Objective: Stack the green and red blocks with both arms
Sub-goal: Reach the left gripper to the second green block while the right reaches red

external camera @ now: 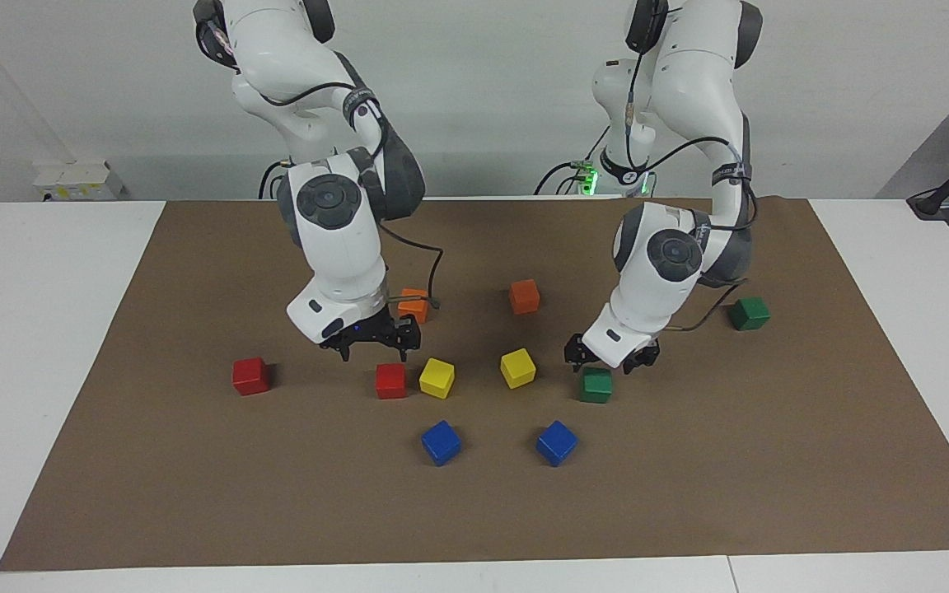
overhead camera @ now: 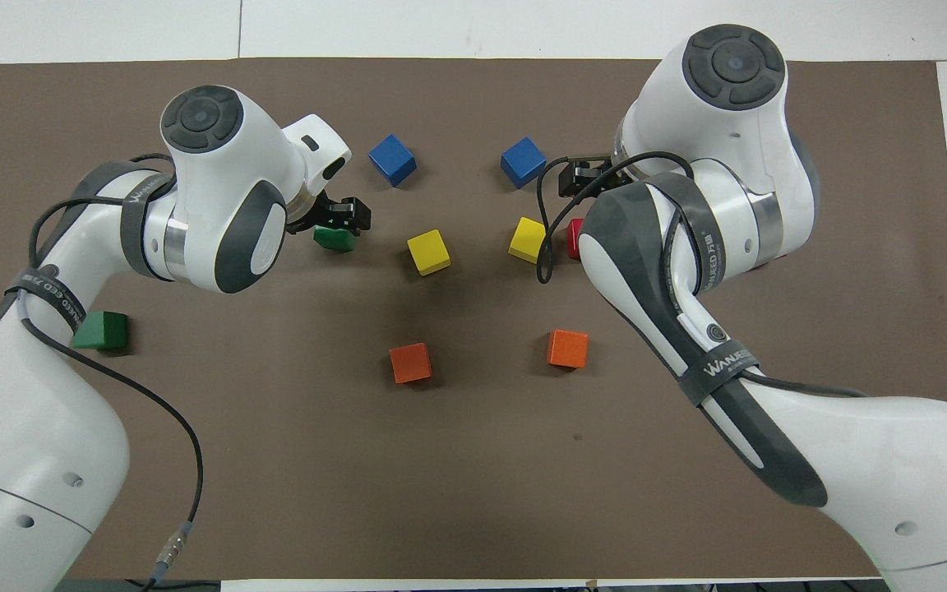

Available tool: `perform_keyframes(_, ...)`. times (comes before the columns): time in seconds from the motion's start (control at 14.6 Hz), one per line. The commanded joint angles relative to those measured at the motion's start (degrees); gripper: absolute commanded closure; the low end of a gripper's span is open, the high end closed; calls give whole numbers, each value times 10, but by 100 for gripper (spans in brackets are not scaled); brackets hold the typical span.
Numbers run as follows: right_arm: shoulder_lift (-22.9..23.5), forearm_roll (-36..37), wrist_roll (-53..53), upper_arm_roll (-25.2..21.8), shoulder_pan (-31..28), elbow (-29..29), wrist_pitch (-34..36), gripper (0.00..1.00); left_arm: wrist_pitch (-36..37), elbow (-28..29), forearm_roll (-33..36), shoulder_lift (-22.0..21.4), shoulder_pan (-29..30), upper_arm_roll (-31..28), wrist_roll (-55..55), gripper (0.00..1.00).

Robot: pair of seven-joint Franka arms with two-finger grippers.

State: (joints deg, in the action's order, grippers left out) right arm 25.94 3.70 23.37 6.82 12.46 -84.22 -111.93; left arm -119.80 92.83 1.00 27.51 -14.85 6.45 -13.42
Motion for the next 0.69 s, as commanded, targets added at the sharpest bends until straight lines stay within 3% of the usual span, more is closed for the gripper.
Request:
perform_keyframes(0.0, -15, -6, 7, 6, -19, -52, -43, 0, -24, -15, 16, 10, -4, -6, 4, 0)
perform_keyframes(0.62, -16, -6, 11, 6, -12, -105, -106, 0, -99, 41, 29, 17, -17, -7, 0, 0)
